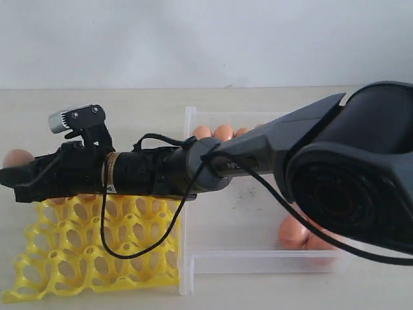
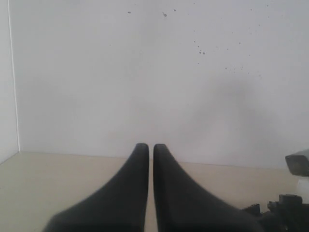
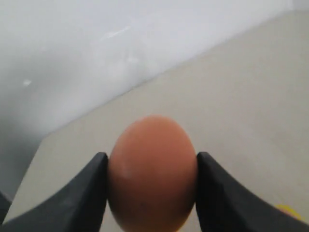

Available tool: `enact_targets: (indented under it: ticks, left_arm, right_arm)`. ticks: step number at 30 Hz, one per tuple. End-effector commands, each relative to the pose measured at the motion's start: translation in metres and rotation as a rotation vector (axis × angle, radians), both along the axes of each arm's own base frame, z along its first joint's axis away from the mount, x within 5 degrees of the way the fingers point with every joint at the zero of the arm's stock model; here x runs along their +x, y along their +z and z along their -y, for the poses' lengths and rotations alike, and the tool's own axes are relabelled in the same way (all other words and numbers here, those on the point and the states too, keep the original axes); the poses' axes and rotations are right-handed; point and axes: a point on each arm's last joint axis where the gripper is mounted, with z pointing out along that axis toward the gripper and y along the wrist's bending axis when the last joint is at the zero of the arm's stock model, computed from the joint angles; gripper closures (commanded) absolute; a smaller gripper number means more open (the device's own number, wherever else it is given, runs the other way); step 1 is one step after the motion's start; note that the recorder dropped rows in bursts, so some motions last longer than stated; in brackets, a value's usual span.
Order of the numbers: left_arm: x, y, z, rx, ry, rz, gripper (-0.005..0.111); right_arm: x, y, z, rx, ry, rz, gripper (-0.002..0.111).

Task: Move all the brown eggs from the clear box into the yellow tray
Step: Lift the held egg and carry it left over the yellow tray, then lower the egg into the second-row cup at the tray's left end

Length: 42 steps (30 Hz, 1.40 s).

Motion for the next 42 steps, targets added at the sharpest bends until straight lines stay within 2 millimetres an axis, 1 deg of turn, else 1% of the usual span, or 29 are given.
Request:
enact_targets:
  ticks: [1, 2, 3, 4, 6, 8, 9, 10, 12, 14, 17, 23, 28, 30, 36, 38, 40, 42]
  left_arm:
    - [0.0, 0.001, 0.001, -0.001, -0.011, 0.009, 0.103]
    - [0.0, 0.001, 0.001, -0.001, -0.017, 0.009, 0.103]
    - [0.0, 0.001, 0.002, -0.001, -0.034, 0.009, 0.103]
    - [0.0, 0.001, 0.002, -0.001, -0.043, 0.009, 0.103]
    - [0.0, 0.001, 0.002, -0.001, -0.043, 0.009, 0.103]
    - [0.0, 0.001, 0.002, -0.001, -0.043, 0.009, 0.103]
    - [0.0, 0.001, 0.002, -0.001, -0.043, 0.009, 0.103]
    - [0.0, 0.001, 0.002, -0.001, -0.043, 0.009, 0.103]
    - [0.0, 0.001, 0.002, -0.001, -0.043, 0.009, 0.103]
    - [0.0, 0.001, 0.002, -0.001, -0.043, 0.009, 0.103]
    - [0.0, 0.001, 0.002, -0.001, -0.043, 0.009, 0.103]
    - [0.0, 0.001, 0.002, -0.001, -0.04, 0.009, 0.103]
    - [0.0, 0.001, 0.002, -0.001, -0.04, 0.009, 0.103]
    - [0.0, 0.001, 0.002, -0.001, -0.04, 0.009, 0.103]
    - [0.0, 0.001, 0.002, -0.001, -0.04, 0.009, 0.103]
    - [0.0, 0.001, 0.002, -0.001, -0.04, 0.009, 0.103]
    - [0.0, 0.001, 0.002, -0.001, -0.04, 0.009, 0.103]
    - [0.0, 0.001, 0.002, -0.001, -0.04, 0.009, 0.103]
  right_arm:
    - [-0.002, -0.012, -0.007, -0.185, -0.168, -0.093, 0.108]
    - [-0.005, -0.013, -0.009, -0.196, -0.151, -0.078, 0.108]
    - [-0.012, -0.009, -0.012, -0.209, -0.11, -0.044, 0.108]
    - [-0.015, -0.005, -0.013, -0.22, -0.097, -0.018, 0.108]
    - [-0.022, 0.018, -0.013, -0.28, -0.022, 0.159, 0.108]
    - [-0.025, 0.033, -0.01, -0.337, 0.011, 0.242, 0.108]
    - [-0.025, 0.038, -0.008, -0.361, 0.005, 0.243, 0.108]
    - [-0.024, 0.038, -0.006, -0.401, -0.007, 0.212, 0.108]
    - [-0.024, 0.033, -0.003, -0.419, -0.017, 0.133, 0.108]
    - [-0.028, 0.02, -0.002, -0.44, 0.009, 0.063, 0.108]
    - [-0.029, 0.011, 0.0, -0.482, 0.016, 0.052, 0.108]
    - [-0.027, 0.01, 0.001, -0.49, -0.027, -0.007, 0.108]
    - [-0.022, 0.001, 0.003, -0.529, -0.086, -0.001, 0.108]
    - [-0.021, -0.002, 0.004, -0.528, -0.103, -0.042, 0.108]
    - [-0.023, -0.007, 0.003, -0.521, -0.087, -0.081, 0.108]
    - [-0.024, -0.007, 0.003, -0.521, -0.083, -0.083, 0.103]
    - [-0.024, -0.006, 0.002, -0.518, -0.082, -0.092, 0.093]
    - [-0.024, -0.006, 0.002, -0.517, -0.081, -0.098, 0.079]
